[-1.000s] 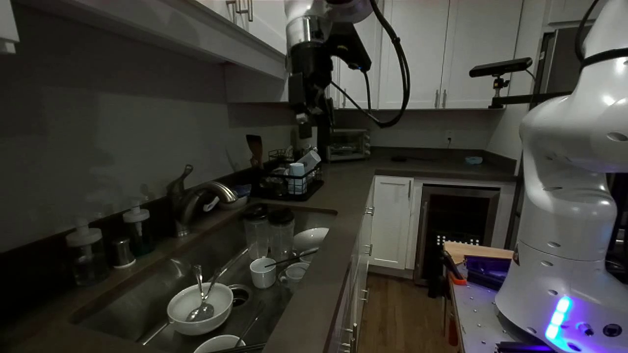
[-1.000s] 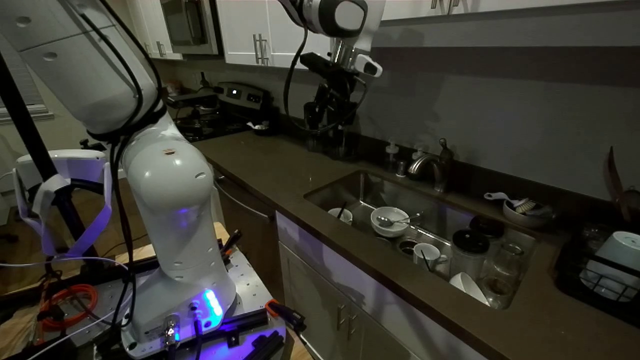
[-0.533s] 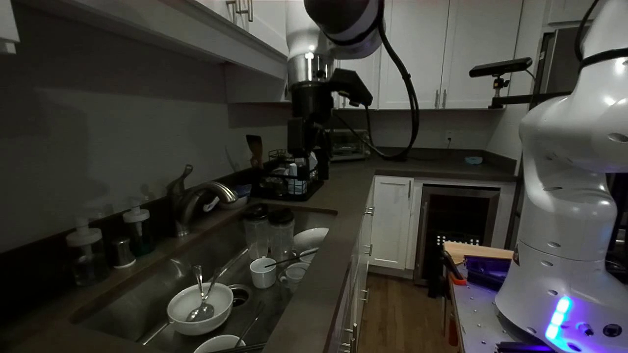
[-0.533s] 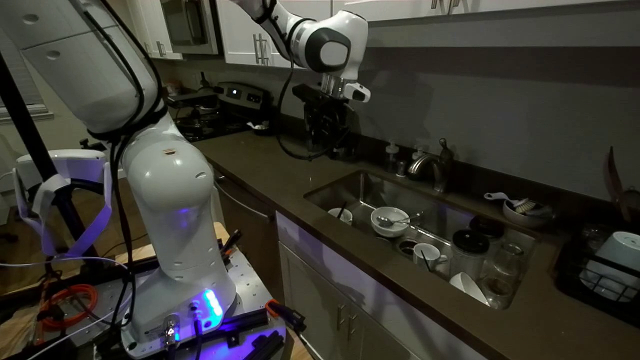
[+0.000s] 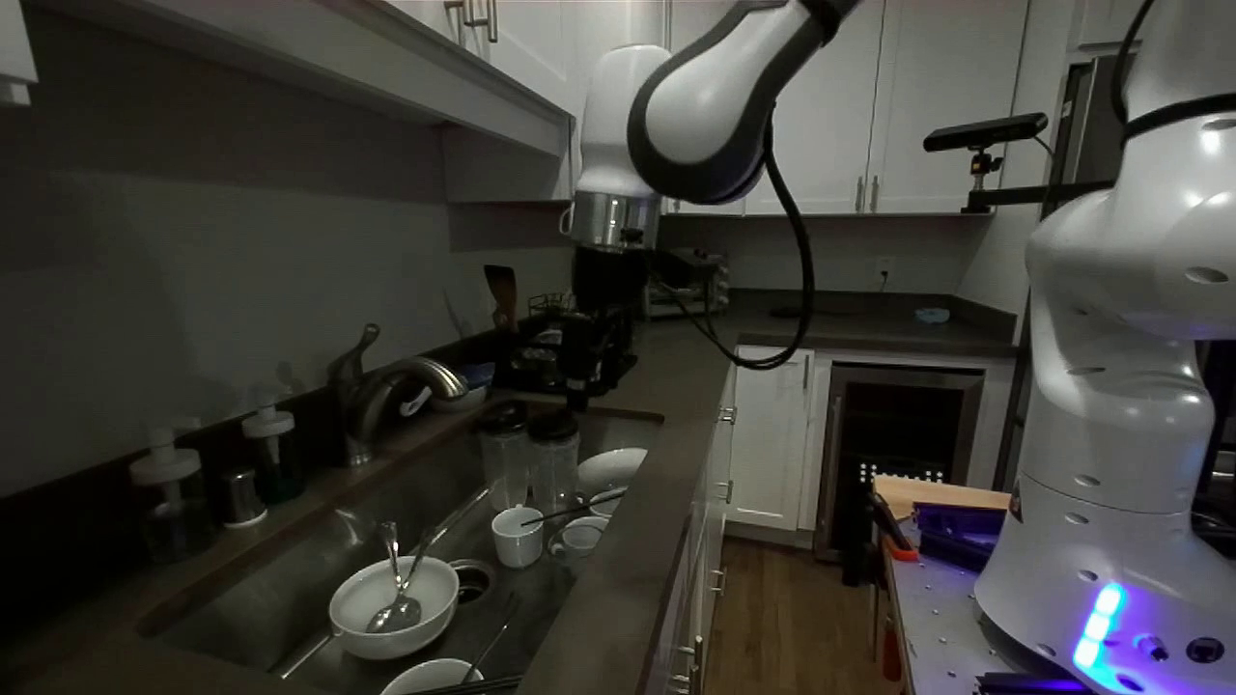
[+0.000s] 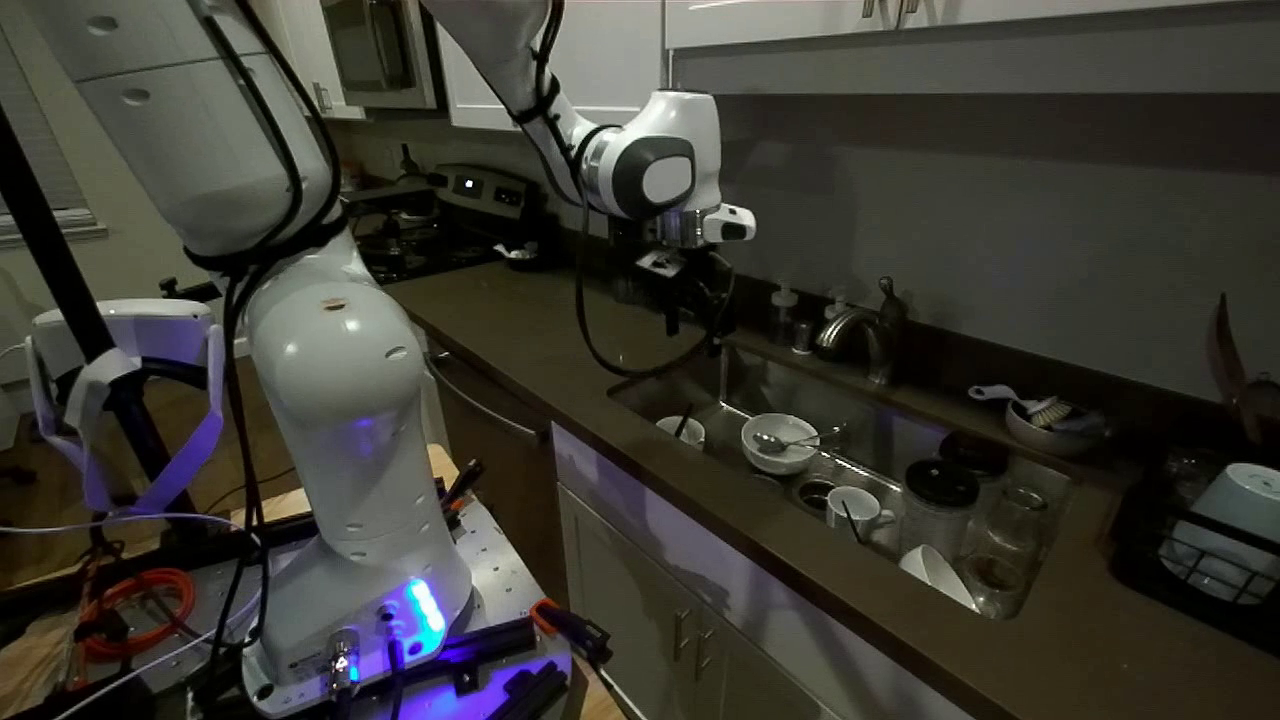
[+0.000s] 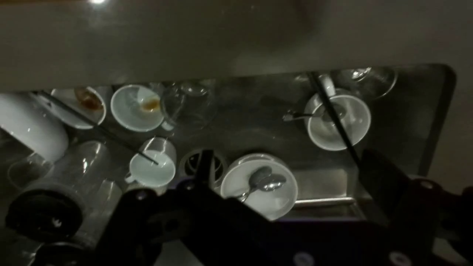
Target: Push the faucet handle upwards
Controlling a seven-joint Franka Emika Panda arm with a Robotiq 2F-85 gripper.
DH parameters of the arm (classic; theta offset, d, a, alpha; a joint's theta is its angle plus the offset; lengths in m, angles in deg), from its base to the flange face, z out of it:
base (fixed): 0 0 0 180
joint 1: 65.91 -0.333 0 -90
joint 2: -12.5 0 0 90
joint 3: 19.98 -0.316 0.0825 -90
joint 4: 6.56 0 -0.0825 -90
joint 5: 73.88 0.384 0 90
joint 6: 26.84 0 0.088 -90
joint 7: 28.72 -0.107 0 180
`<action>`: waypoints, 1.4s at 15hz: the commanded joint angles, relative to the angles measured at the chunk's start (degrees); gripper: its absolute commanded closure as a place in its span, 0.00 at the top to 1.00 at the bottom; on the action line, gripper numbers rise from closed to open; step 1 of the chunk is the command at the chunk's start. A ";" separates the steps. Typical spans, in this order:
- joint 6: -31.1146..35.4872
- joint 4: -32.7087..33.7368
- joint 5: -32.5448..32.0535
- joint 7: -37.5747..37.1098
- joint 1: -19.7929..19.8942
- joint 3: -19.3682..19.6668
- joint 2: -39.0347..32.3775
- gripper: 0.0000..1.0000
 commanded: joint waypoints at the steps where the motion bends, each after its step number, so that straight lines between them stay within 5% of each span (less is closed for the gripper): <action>1: 13.70 1.17 -8.73 -1.33 3.41 1.40 -7.03 1.00; 4: 23.42 3.08 -19.32 -5.54 6.34 3.58 -12.20 1.00; 8: 28.06 10.46 -32.02 -12.11 7.09 8.12 -17.19 1.00; 17: 39.73 23.12 -41.87 -24.06 0.22 18.52 -24.60 1.00; 21: 44.76 28.32 -39.36 -23.43 -4.77 23.07 -30.33 0.60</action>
